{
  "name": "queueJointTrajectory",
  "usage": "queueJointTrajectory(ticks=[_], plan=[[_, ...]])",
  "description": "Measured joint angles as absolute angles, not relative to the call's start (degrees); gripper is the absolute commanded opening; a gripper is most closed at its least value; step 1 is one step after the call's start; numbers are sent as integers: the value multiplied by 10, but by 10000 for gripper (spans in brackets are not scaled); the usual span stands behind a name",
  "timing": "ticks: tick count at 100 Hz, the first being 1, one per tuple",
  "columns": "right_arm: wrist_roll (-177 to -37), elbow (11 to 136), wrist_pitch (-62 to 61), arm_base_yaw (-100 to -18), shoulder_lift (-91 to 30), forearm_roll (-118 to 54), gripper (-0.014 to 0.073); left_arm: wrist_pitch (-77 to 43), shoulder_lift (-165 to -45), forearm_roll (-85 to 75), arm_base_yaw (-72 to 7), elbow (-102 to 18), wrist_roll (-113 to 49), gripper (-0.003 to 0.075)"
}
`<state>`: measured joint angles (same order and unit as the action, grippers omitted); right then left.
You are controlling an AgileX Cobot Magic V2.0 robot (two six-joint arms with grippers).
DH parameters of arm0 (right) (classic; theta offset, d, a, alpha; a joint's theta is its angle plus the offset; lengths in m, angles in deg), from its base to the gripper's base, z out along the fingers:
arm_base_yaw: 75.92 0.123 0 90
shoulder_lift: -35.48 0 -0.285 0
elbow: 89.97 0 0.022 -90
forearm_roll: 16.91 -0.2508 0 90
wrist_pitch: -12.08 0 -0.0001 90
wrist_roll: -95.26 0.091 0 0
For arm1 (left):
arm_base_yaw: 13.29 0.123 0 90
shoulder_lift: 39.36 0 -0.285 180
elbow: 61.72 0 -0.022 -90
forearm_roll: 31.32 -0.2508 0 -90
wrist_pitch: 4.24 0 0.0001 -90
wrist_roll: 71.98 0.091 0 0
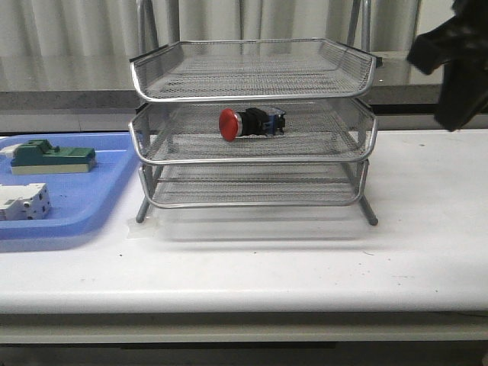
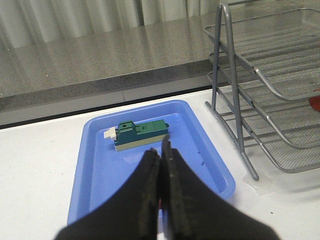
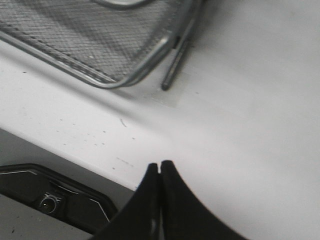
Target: Place button on rack with both arms
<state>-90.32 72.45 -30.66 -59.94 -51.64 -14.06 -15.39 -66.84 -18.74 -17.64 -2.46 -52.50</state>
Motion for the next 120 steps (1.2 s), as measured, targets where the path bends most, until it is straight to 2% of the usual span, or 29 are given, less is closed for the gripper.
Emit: queueJointTrajectory(ticks=[16, 88, 120], plan=[[-847, 694, -317, -602, -440, -99, -60, -154, -668, -187, -176, -25, -525, -20], [-768, 513, -330, -602, -73, -42, -60, -154, -668, -187, -176, -25, -525, -20], [-763, 479, -360, -602, 29, -39, -60, -154, -668, -187, -176, -25, -525, -20]])
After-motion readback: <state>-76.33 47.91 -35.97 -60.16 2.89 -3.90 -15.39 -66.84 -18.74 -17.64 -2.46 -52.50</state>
